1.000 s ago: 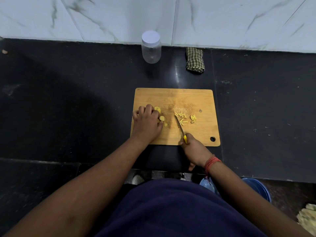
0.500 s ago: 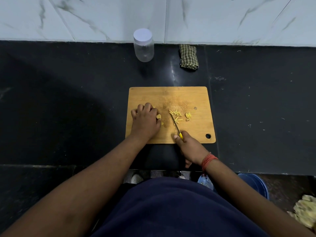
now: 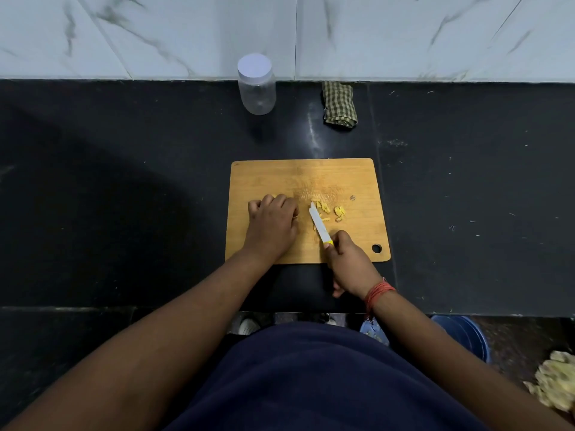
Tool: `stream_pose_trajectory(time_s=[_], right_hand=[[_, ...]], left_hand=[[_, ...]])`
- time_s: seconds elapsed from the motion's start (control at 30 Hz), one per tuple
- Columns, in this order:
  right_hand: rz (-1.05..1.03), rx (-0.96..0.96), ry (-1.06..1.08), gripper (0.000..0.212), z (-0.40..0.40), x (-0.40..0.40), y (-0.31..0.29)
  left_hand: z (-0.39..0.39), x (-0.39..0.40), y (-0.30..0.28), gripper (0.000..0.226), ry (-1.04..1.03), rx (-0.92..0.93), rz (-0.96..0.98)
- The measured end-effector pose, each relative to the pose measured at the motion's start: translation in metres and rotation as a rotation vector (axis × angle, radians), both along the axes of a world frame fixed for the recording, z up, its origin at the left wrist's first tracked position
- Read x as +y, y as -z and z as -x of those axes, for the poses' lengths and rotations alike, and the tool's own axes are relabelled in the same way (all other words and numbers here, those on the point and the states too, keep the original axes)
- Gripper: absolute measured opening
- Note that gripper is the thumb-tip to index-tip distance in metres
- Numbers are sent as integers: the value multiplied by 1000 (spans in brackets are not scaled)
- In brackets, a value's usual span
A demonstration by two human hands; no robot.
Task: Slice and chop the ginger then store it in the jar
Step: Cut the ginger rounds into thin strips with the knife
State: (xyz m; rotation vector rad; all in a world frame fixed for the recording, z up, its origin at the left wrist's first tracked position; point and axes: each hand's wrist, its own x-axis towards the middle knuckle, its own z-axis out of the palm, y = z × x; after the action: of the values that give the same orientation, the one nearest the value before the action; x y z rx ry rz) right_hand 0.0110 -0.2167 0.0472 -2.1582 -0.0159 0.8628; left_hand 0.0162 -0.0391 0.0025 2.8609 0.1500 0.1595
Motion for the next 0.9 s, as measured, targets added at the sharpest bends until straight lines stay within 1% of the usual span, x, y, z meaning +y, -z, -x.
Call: stream_pose_trajectory(time_s=[0.1,0.3,0.57,0.7,0.9], right_hand=[[-7,18,-32,14,-1,2,1],[23,-23,29,14,-6,-1,2],[25,-14,-20,12,-8,8,-1],[47,-41,31,13,-13,6,0],[50,-57,-24,11,-8,8,0]], left_hand=[[-1,-4,3,13,22,-17,-31],[-5,-5,6,8,17,-63,-28],[8,0,18,22,84,-72,-58],[9,9,20,22,75,-85,-87],[7,17,18,23,83,-78,-73]])
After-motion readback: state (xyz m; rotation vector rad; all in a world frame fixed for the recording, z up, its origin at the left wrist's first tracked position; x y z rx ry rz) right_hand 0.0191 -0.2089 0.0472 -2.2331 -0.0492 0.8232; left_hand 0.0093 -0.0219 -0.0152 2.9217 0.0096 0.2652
